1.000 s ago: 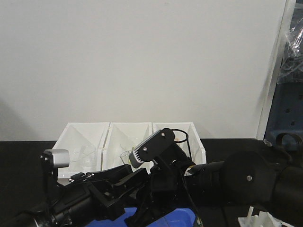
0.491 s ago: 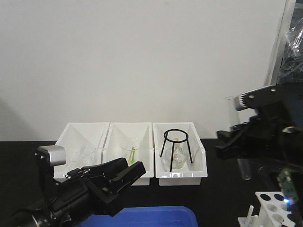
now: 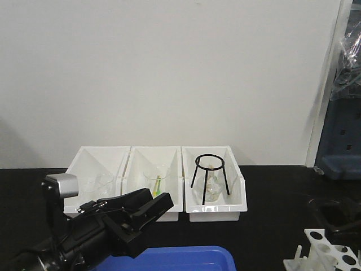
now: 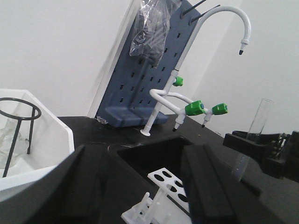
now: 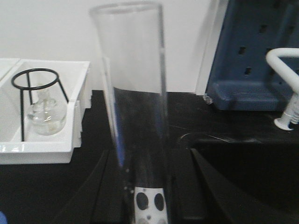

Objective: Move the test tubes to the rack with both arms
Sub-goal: 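Open the left gripper and carry the tube with the right gripper over the rack, then lower the tube into a rack hole and open the right gripper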

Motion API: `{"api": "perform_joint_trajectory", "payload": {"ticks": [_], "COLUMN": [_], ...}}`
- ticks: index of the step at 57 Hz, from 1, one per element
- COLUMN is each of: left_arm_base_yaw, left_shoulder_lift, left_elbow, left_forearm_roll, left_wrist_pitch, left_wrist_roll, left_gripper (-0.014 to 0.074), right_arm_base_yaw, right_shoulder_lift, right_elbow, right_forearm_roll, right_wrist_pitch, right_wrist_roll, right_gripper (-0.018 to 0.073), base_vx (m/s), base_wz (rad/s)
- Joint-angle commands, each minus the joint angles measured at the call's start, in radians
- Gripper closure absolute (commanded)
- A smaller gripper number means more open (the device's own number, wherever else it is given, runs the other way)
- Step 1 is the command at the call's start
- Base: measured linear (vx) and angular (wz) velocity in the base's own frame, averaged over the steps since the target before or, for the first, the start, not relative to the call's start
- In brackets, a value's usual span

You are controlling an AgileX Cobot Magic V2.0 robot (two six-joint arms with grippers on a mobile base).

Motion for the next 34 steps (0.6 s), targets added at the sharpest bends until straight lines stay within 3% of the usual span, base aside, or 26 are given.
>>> {"api": "perform_joint_trajectory", "payload": {"ticks": [1,19,25,34], "left_arm_base_yaw": [0.0,0.0,0.0,0.0], "left_shoulder_lift": [-0.032,-0.032,-0.032,-0.032], "left_elbow": [-0.029,-0.029,-0.029,-0.029], "left_forearm_roll": [-0.035,-0.034,-0.033,-0.033], "left_wrist_pitch": [-0.075,-0.075,-0.076,-0.076], "left_wrist_roll": [0.005,0.005,0.005,0.005], "left_gripper": [0.0105,0.0105,0.0105,0.0105], "right_arm_base_yaw": [-0.006,-0.006,-0.006,-0.006], "right_shoulder_lift": [-0.017,0.093,0.103,0.103], "right_elbow": [-0.016,-0.011,-0.011,0.028], "right_forearm_roll": [-0.054,-0.33,-0.408,-0.419], "right_wrist_pitch": [-0.146,-0.206,-0.239,-0.291], "right_wrist_roll": [0.069,0.421,0.484,0.498], "right_gripper": [0.0566,0.0566,0.0566,0.0566], "base_vx": [0.0,0.0,0.0,0.0], "base_wz": [0.0,0.0,0.0,0.0]}}
